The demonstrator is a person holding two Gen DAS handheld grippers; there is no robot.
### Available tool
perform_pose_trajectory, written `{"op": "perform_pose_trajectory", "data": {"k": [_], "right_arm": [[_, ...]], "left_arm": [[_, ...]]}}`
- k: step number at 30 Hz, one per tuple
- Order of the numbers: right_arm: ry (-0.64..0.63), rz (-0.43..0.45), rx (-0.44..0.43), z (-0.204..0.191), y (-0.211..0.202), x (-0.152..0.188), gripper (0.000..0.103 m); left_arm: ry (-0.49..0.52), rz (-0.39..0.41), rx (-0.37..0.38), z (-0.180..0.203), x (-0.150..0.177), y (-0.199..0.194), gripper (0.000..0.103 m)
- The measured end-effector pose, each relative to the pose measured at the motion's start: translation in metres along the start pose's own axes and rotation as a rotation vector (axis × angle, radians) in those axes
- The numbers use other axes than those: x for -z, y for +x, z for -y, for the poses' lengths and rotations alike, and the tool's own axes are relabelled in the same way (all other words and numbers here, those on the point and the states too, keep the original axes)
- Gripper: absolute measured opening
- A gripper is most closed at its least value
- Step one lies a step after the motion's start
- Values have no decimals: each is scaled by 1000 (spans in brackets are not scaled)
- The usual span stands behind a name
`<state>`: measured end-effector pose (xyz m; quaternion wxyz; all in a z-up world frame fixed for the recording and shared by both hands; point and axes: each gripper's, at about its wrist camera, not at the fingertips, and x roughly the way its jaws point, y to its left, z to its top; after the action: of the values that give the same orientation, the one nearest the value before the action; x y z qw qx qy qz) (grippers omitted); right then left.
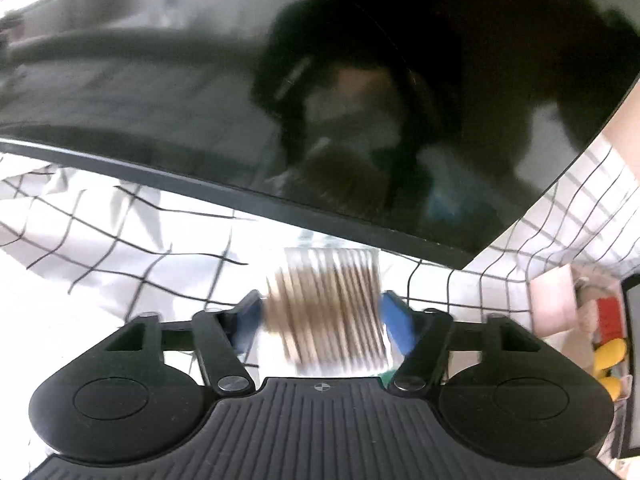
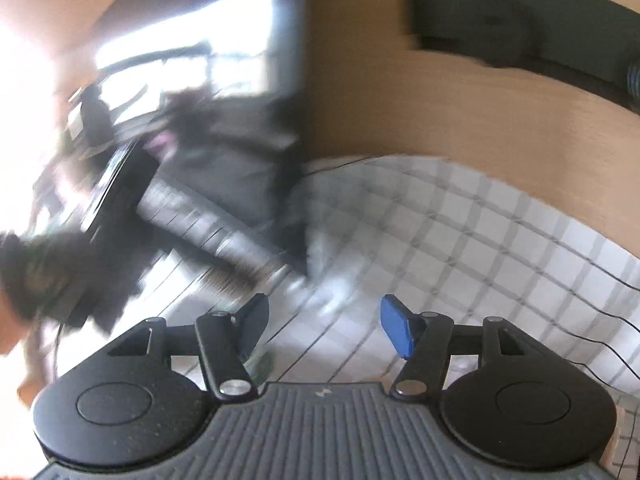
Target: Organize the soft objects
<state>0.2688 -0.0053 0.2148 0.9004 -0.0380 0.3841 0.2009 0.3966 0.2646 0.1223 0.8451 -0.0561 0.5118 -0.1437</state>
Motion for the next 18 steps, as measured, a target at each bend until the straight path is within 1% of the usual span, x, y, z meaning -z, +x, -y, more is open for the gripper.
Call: {"op": "perform_pose_trajectory", "data": {"k": [1,3,4,5,6,9,11,16,18], "right_arm": [[-50,-39,-23,-12,3,5,62],[-158,-131,-39,-36,15,22,62],[-199,-172,-35,-46,23,30,62],[-237,-212,-32,-55,31,40,62],[-271,-250,-27,-62,39,49,62],[-335,-334,9,-78,62,73,62],[-342,-358,20,-81,66,84,62],[-289,-347,-2,-80,57,91,62],[-252,-332,-2,-78,56,89,62]], "left_arm": [[-10,13,5,-5,1,-7,42],[-22,27,20,-9,6,-16,38],[-19,32,26,-11,7,-21,30],[-12,33,27,-13,8,-24,26],[-4,31,31,-12,12,-30,19],[18,19,38,-20,20,-31,18],[17,15,10,-25,27,-32,18],[13,-11,-41,-39,38,-29,18],[12,-8,-54,-35,36,-25,18]]}}
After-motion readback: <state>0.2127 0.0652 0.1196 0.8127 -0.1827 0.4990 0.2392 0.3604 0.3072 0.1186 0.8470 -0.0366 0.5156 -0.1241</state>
